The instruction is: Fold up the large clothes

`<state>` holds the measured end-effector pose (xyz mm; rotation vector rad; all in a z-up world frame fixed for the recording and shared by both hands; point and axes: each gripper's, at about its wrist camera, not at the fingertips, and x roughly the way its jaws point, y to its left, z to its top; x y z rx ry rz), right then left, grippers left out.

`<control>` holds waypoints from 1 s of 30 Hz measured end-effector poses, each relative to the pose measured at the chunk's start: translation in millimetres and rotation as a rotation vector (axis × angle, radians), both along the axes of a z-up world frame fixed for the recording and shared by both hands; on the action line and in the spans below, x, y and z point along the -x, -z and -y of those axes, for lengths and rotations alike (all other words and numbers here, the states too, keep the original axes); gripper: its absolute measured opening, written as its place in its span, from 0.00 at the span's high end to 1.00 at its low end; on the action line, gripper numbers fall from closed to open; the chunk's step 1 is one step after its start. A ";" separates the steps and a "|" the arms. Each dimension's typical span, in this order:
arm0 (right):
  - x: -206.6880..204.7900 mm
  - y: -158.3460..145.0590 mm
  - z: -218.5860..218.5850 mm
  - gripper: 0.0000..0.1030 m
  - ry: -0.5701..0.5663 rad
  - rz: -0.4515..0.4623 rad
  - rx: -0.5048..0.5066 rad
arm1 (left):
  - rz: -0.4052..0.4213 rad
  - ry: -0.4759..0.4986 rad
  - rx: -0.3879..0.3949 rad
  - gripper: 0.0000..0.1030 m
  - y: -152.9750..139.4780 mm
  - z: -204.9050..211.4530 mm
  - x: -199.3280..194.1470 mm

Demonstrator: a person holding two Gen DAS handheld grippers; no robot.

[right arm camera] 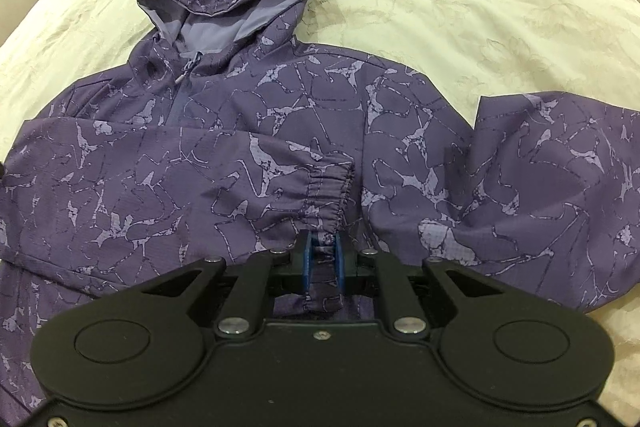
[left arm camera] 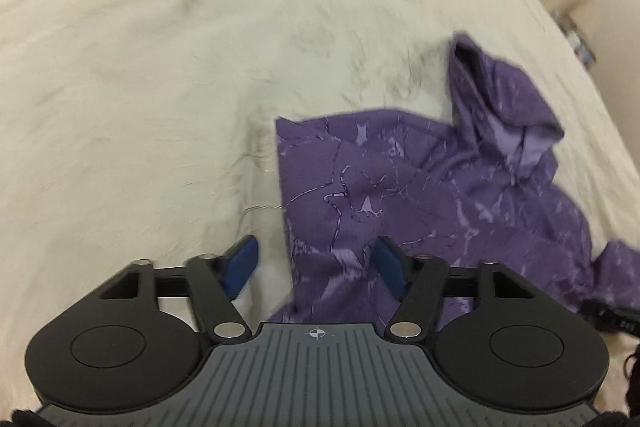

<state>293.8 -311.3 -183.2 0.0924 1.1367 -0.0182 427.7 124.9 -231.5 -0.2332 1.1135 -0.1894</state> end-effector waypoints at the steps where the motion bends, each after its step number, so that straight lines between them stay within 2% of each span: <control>1: 0.0 0.6 -0.2 0.80 0.002 -0.001 0.002 | 0.008 0.035 -0.030 0.78 2.5 -0.1 -0.2; 5: -1.2 4.4 -1.0 0.80 0.004 -0.005 0.003 | 0.082 0.057 -0.223 0.77 6.7 15.2 0.0; 7: -1.7 6.0 -1.4 0.78 0.005 -0.006 -0.001 | 0.071 0.026 -0.240 0.75 8.2 16.6 3.8; 8: -1.7 6.2 -1.4 0.77 0.008 -0.005 -0.002 | 0.077 0.000 -0.236 0.75 6.1 16.3 8.0; 11: 0.4 3.4 2.2 0.68 0.024 0.010 -0.019 | 0.107 -0.074 -0.217 0.66 -8.6 10.4 21.9; 13: 4.3 -1.6 7.4 0.50 0.042 0.032 -0.042 | 0.137 -0.117 -0.192 0.50 -23.2 6.6 35.5; 14: 6.8 -4.8 10.6 0.47 0.052 0.044 -0.061 | 0.155 -0.136 -0.176 0.46 -30.0 8.8 40.9; 16: 13.0 -12.0 18.3 0.40 0.078 0.064 -0.099 | 0.183 -0.162 -0.132 0.31 -44.6 12.3 52.9; 19: 25.4 -23.1 31.3 0.33 0.112 0.084 -0.139 | 0.177 -0.166 -0.048 0.21 -59.2 23.7 69.7; 22: 38.9 -31.7 48.7 0.24 0.138 0.087 -0.170 | 0.137 -0.124 0.008 0.12 -63.9 45.9 84.8; 26: 56.0 -37.3 83.3 0.20 0.178 0.071 -0.175 | 0.083 -0.061 0.038 0.11 -60.6 83.9 101.3; 30: 70.9 -41.7 128.3 0.15 0.227 0.068 -0.180 | 0.046 -0.013 0.037 0.11 -54.8 120.1 122.4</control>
